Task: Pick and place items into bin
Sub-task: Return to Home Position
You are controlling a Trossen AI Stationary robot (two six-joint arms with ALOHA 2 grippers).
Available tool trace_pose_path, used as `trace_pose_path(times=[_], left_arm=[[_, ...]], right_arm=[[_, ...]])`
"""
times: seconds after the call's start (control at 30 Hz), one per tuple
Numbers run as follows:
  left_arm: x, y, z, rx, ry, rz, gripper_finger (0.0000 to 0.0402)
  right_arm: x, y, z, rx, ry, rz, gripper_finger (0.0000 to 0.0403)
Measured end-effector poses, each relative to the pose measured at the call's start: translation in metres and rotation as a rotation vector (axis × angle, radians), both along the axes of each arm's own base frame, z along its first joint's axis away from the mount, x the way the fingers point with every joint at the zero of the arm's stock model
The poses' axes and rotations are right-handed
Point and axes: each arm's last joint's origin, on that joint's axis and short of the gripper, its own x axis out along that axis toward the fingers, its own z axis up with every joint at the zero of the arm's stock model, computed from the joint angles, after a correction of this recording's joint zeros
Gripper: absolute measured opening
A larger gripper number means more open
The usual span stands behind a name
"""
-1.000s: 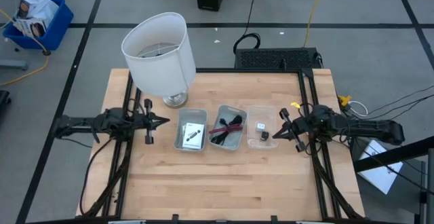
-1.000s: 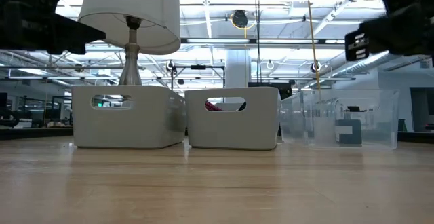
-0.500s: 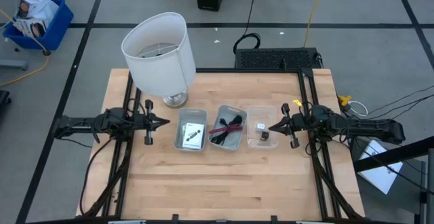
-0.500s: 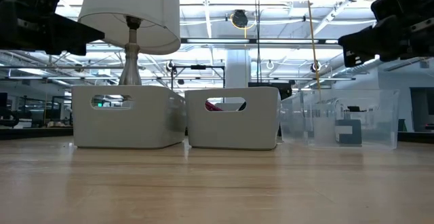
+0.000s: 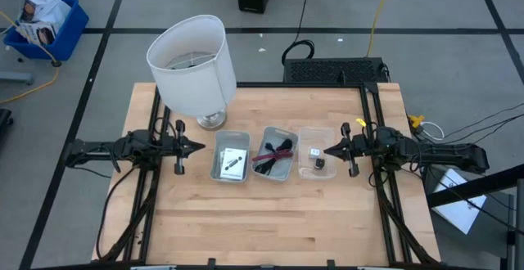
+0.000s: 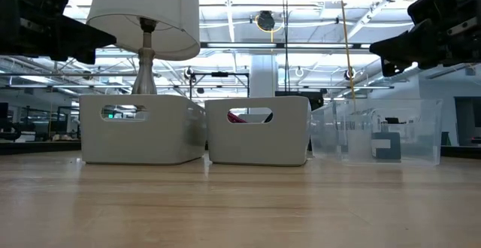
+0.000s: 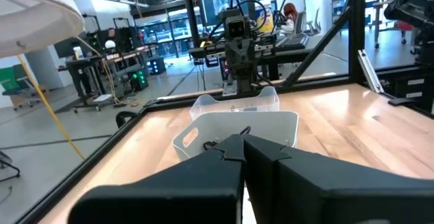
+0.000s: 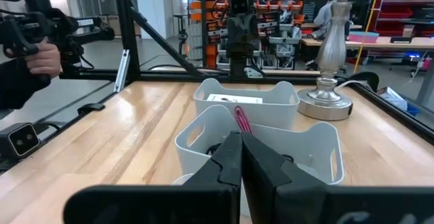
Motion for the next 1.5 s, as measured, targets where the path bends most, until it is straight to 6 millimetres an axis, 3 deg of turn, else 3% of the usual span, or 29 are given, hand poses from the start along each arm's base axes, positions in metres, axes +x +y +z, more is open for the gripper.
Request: trace_pose_path(times=[0.37,0.73,0.93,1.5], left_arm=[[0.0001,0.0001,-0.0003,-0.009,0.003,0.003,0.0002],[0.0001,0.0001,-0.0002,-0.051,0.0,0.004,0.004],[0.0002,0.0002,0.0017,-0.066,-0.026,0.006,0.0041],[0.0001,0.0002,0.003,-0.067,-0.04,0.005,0.0042]], right_arm=[[0.0,0.0,0.0001,0.026,0.001,-0.001,0.0],[-0.0005,0.0033,-0.0003,0.03,0.006,0.112,0.0],[0.0001,-0.0001,0.0017,0.042,-0.013,-0.004,0.0],[0.0001,0.0001,0.0023,0.093,-0.014,0.0,0.0]])
